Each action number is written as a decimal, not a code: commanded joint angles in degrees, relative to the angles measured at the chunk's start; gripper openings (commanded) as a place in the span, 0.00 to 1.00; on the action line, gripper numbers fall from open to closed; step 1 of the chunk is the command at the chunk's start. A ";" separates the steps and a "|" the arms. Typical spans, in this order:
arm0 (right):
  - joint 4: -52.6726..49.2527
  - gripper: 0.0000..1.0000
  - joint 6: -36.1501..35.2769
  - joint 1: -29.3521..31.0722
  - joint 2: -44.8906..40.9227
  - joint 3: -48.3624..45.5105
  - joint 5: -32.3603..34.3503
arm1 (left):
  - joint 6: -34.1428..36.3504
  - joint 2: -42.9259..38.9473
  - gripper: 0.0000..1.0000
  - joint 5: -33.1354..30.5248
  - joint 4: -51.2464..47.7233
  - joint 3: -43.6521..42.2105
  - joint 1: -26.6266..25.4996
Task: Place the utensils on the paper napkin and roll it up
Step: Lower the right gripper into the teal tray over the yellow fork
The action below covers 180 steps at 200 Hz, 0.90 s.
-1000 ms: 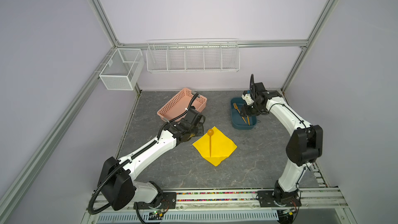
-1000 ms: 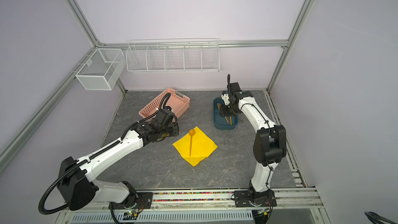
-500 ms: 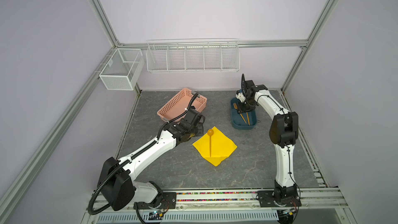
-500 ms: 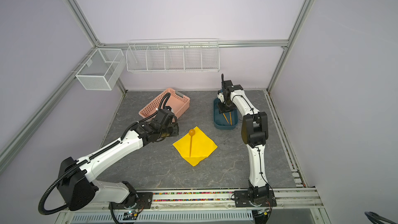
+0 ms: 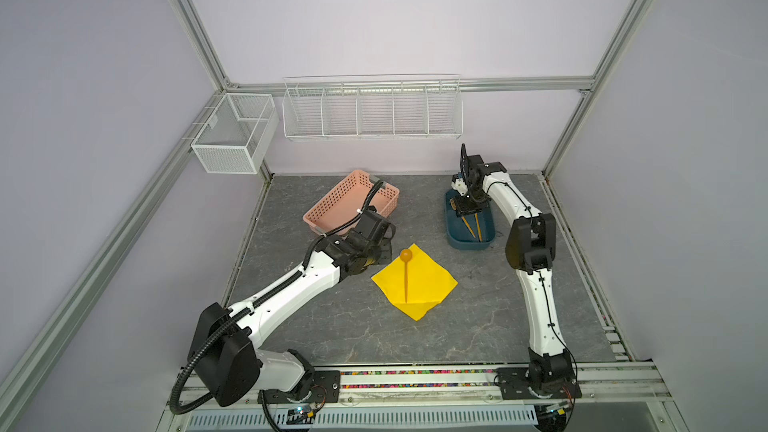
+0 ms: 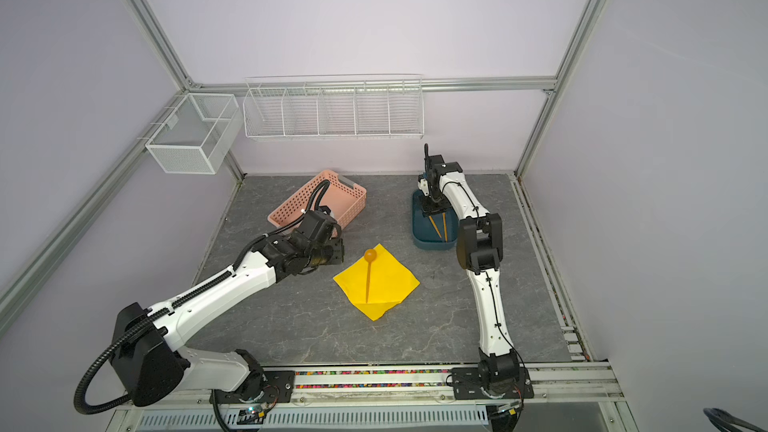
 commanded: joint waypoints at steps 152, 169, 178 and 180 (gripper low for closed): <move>-0.53 0.26 -1.14 -0.27 7.32 6.15 1.89 | -0.96 -5.16 0.23 -2.12 -1.68 -3.43 0.34; -0.22 0.25 -1.23 -0.27 7.34 6.14 1.90 | -1.02 -5.26 0.23 -2.07 -1.85 -3.52 0.30; -0.07 0.26 -1.34 -0.30 7.38 6.13 1.87 | -1.04 -5.34 0.23 -2.20 -1.85 -3.61 0.31; 0.03 0.25 -1.32 -0.28 7.35 6.15 1.87 | -1.04 -5.44 0.23 -2.21 -1.85 -3.65 0.35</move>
